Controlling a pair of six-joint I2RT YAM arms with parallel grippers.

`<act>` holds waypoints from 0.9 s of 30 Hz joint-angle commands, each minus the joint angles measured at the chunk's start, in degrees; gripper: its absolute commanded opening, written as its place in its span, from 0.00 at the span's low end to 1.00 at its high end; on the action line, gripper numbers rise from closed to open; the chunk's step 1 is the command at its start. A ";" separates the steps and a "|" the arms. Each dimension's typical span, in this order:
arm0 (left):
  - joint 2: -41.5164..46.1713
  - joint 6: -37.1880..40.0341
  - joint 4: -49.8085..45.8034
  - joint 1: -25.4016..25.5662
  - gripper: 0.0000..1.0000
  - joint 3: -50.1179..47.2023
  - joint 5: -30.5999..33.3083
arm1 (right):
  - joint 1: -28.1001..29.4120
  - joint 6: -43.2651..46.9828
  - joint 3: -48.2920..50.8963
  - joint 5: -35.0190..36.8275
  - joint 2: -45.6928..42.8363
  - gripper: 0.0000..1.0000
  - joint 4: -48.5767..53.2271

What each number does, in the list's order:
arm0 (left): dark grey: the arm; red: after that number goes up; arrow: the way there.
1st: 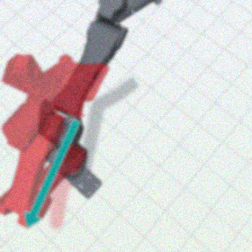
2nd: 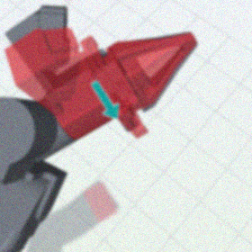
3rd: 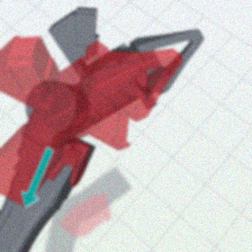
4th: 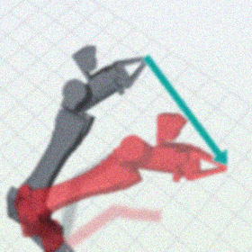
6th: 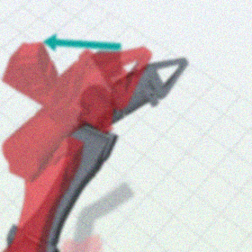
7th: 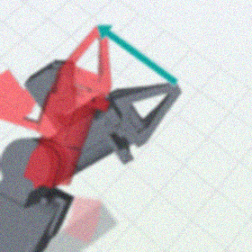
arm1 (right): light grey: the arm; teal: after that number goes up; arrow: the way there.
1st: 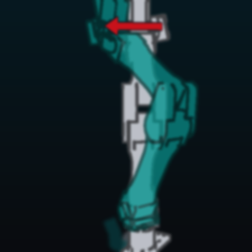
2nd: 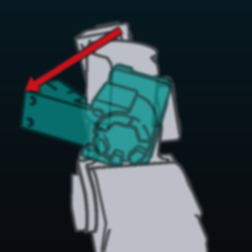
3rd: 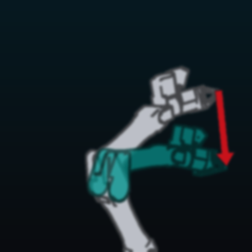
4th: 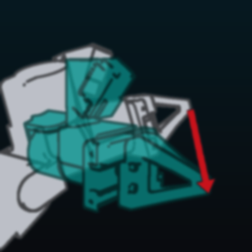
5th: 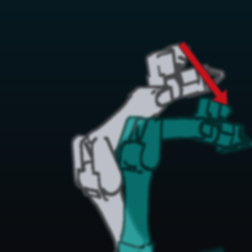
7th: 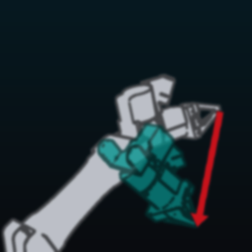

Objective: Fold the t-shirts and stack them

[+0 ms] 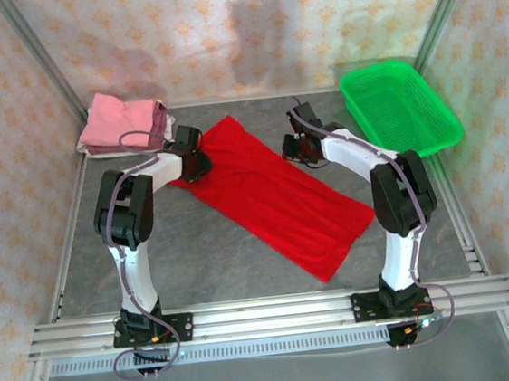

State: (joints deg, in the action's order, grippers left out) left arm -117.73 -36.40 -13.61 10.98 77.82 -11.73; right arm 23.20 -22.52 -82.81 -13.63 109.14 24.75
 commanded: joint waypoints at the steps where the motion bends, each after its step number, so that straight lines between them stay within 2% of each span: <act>1: -0.54 -3.23 3.27 0.12 0.15 -1.74 -1.99 | -0.17 1.03 -2.37 -0.15 -0.12 0.23 -0.03; 8: 2.81 -2.61 3.72 0.86 0.16 -3.97 -1.81 | -0.17 1.55 -0.14 0.92 -0.74 0.24 -0.14; 12: 5.39 -2.29 2.81 1.65 0.22 -4.25 -1.93 | -0.17 1.61 0.56 0.94 -1.03 0.24 -0.09; 17: 5.25 -2.49 1.92 3.01 0.22 -3.88 -3.13 | -0.17 1.61 0.41 1.07 -1.04 0.24 -0.32; 23: 3.40 -3.40 2.83 3.18 0.19 -4.68 -3.39 | -0.17 1.52 0.41 0.81 -1.06 0.25 -0.27; 26: 4.29 -3.98 4.16 3.32 0.04 -6.28 -3.88 | -0.15 1.68 0.36 1.00 -1.21 0.25 0.02; 27: 5.04 -4.03 4.44 3.42 0.04 -6.89 -3.55 | -0.17 1.69 0.41 1.06 -1.25 0.26 0.03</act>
State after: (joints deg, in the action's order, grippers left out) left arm -114.34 -39.59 -9.47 14.26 72.95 -15.09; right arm 23.20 -21.76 -82.65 -13.74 109.23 24.38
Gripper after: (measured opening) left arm 0.052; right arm 0.254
